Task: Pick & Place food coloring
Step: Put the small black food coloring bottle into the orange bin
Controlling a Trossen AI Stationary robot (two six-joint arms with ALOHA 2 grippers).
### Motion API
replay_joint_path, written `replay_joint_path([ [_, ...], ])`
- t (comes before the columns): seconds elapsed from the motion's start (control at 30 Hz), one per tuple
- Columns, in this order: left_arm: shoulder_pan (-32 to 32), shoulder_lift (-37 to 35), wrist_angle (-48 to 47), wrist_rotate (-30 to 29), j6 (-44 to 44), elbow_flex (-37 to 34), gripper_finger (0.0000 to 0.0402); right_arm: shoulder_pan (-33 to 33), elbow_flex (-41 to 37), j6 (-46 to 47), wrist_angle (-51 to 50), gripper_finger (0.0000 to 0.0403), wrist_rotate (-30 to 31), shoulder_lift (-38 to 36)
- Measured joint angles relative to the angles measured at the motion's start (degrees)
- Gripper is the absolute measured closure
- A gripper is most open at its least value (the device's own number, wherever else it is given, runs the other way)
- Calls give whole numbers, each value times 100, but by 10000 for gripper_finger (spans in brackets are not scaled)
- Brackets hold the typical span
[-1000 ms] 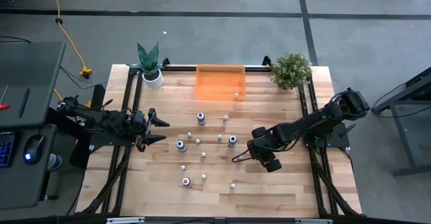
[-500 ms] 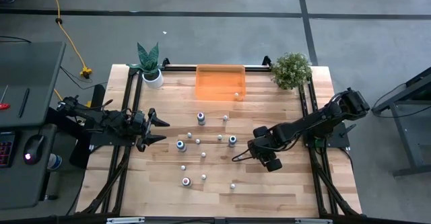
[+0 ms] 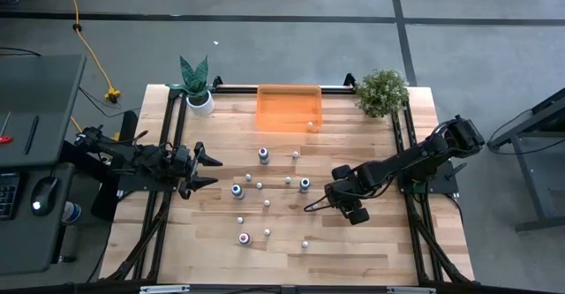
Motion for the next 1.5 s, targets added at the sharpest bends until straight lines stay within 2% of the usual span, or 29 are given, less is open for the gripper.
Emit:
replay_joint_path([
  [0.37, -1, -1, 0, 0, 0, 0, 130, 0, 0, 67, 27, 269, -4, -2],
  [0.83, -1, 0, 0, 0, 0, 0, 130, 0, 4, 131, 46, 345, -102, -9],
  [1.1, -2, -2, 0, 0, 0, 0, 130, 0, 19, 363, 37, 346, -129, -75],
  [1.3, -2, 0, 0, 0, 0, 0, 130, -55, 296, 490, -73, 354, -129, -424],
  [1.5, 0, -1, 1, 0, 0, 0, 130, -342, 981, 484, -633, 348, -29, -712],
])
